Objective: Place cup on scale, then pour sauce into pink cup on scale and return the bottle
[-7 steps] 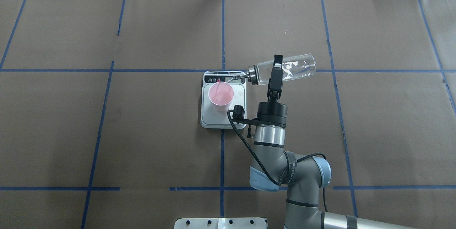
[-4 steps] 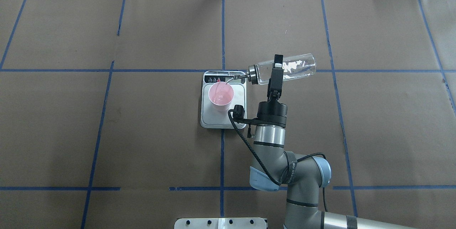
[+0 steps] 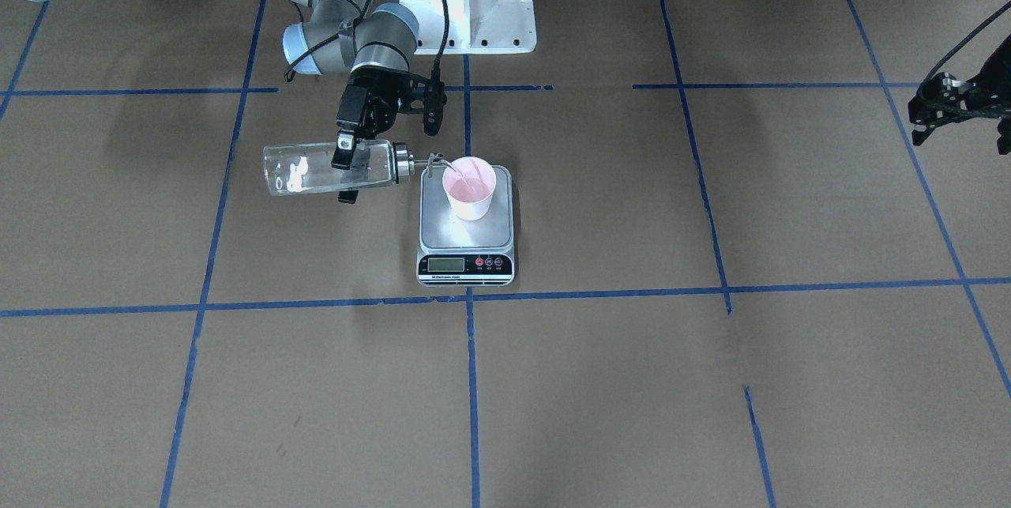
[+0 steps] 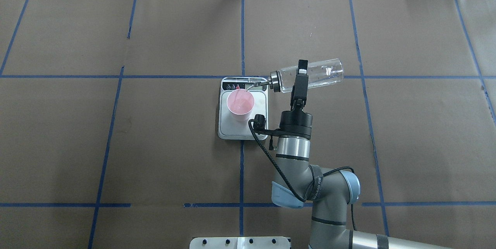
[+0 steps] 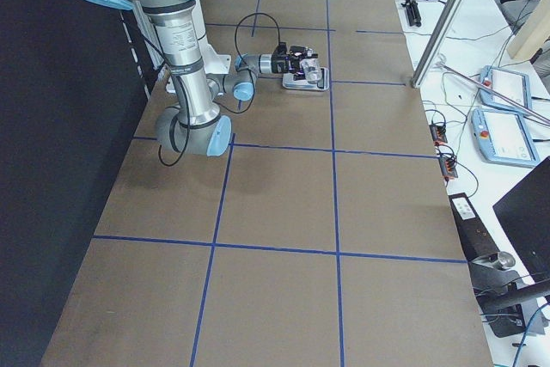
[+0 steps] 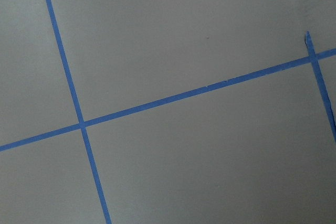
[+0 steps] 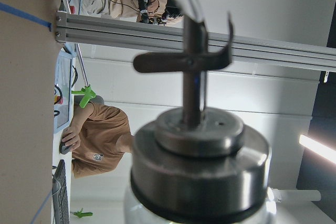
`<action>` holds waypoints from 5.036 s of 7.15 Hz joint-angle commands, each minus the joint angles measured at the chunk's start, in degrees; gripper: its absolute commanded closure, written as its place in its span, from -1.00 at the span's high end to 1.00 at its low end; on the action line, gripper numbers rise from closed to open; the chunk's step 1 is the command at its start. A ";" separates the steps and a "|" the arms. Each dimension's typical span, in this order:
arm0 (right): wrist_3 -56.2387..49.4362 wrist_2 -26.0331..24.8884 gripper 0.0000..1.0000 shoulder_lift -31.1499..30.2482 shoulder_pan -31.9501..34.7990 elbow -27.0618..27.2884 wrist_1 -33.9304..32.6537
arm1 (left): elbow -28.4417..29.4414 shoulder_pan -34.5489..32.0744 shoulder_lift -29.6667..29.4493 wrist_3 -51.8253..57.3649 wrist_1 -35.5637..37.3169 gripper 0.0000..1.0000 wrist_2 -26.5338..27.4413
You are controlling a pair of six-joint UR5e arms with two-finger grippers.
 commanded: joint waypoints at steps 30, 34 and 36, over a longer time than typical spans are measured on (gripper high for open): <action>86.81 44.40 -1.00 -26.00 15.40 14.93 16.58 | 5.34 -10.55 1.58 13.73 -1.31 1.00 0.18; 86.91 44.46 -1.00 -25.56 13.19 13.80 16.75 | 5.69 -10.55 0.97 13.73 -1.22 1.00 0.35; 87.52 44.11 -1.00 -25.55 12.65 11.34 17.10 | 5.26 -10.55 0.88 13.73 -1.22 1.00 0.44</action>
